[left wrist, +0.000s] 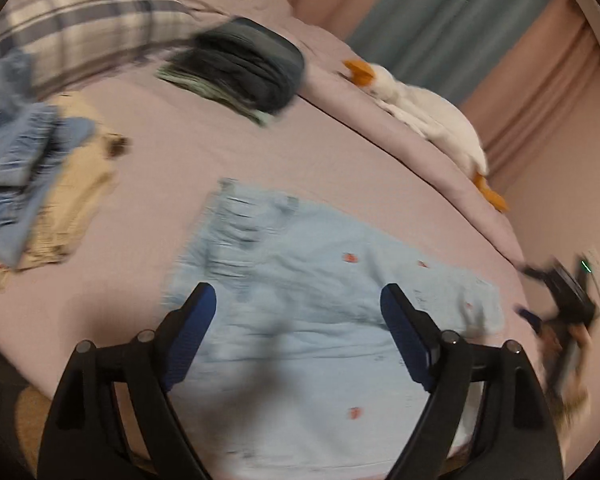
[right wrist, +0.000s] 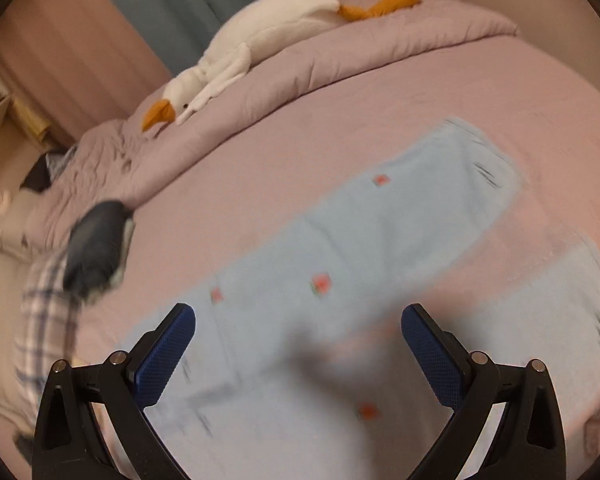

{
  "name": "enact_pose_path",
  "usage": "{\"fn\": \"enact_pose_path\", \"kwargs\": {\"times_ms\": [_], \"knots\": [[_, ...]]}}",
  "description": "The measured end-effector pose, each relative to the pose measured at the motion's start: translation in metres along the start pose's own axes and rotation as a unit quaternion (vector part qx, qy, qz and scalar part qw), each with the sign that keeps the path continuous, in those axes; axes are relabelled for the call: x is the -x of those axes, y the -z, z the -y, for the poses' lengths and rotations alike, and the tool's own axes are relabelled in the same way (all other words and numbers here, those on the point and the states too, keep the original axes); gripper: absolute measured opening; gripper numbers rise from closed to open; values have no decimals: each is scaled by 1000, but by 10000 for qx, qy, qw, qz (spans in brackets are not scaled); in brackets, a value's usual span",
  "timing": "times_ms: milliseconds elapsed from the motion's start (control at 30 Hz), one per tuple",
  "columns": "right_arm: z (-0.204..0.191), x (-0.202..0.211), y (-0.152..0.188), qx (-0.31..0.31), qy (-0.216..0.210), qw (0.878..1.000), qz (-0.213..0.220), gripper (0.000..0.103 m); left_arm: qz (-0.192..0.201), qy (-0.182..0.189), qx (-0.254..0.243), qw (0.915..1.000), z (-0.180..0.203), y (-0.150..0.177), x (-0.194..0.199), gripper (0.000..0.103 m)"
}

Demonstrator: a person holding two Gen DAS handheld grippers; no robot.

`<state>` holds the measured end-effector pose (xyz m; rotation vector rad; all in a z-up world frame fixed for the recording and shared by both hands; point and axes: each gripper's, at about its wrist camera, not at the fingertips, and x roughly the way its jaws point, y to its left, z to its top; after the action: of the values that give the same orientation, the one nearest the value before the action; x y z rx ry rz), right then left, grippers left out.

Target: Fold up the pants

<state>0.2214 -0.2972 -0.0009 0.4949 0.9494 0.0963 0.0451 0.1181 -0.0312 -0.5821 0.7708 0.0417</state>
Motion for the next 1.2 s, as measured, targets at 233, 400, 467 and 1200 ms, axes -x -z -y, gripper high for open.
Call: {"fn": "enact_pose_path", "kwargs": {"times_ms": [233, 400, 467, 1200], "knots": [[-3, -116, -59, -440, 1398, 9883, -428, 79, -280, -142, 155, 9994, 27, -7, -43, 82], [36, -163, -58, -968, 2247, 9686, -449, 60, -444, -253, 329, 9982, 15, -11, -57, 82], [36, -159, -52, -687, 2509, 9655, -94, 38, -477, -362, 339, 9976, 12, -13, -62, 82], [113, 1, 130, -1097, -77, 9910, 770, 5, -1499, -417, 860, 9841, 84, -65, -164, 79]]}}
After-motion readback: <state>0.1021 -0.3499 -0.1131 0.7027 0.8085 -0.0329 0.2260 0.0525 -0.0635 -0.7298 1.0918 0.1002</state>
